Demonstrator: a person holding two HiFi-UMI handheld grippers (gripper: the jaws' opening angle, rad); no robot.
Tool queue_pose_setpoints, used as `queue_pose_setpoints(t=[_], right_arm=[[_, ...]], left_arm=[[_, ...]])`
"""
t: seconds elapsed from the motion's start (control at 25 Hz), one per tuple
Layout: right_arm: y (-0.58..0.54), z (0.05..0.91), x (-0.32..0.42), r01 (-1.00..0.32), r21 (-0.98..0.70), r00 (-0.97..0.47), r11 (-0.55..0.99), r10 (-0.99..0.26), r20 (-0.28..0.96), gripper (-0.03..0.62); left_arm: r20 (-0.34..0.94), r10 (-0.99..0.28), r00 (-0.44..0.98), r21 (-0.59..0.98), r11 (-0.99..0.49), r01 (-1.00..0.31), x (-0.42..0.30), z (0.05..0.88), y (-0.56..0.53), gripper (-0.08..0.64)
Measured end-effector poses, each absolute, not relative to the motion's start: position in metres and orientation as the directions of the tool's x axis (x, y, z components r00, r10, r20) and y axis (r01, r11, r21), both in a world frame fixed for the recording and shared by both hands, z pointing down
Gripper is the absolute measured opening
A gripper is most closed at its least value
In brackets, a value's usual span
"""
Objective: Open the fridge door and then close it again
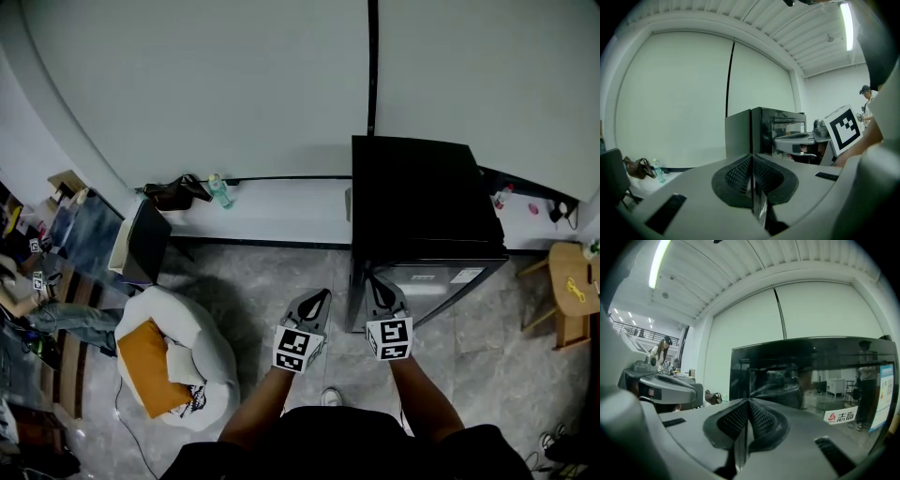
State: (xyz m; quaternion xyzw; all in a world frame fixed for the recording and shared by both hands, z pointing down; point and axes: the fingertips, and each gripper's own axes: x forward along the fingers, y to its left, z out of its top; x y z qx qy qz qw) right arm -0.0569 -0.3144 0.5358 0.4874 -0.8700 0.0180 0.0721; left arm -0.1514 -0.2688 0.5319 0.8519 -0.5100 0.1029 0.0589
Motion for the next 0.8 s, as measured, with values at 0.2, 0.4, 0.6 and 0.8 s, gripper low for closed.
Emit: queue_pose_setpoints(t=[0.2,0.4,0.6,0.8], right_arm=[[-0.317,0.536,-0.058,-0.856,0.096,-0.493,0.509,-0.858,0.145,0.009],[-0.315,0.532,-0.06,-0.847,0.072,-0.512,0.527,-0.845,0.155,0.009],[-0.294,0.52,-0.057,-0.831,0.091,-0.534,0.549,-0.832,0.147,0.009],[-0.265,0.509,-0.042,-0.814,0.125,-0.551,0.567,-0.822,0.142,0.009]], left_arm=[[0.241,-0.859,0.452,0.0,-0.466,-0.885,-0.153,0.534,-0.269,0.021],[0.251,-0.86,0.445,0.004,-0.459,-0.888,-0.15,0.534,-0.265,0.021],[0.244,-0.86,0.447,0.014,-0.458,-0.889,-0.136,0.53,-0.255,0.021],[0.248,-0.853,0.459,0.0,-0.474,-0.88,-0.114,0.526,-0.237,0.021]])
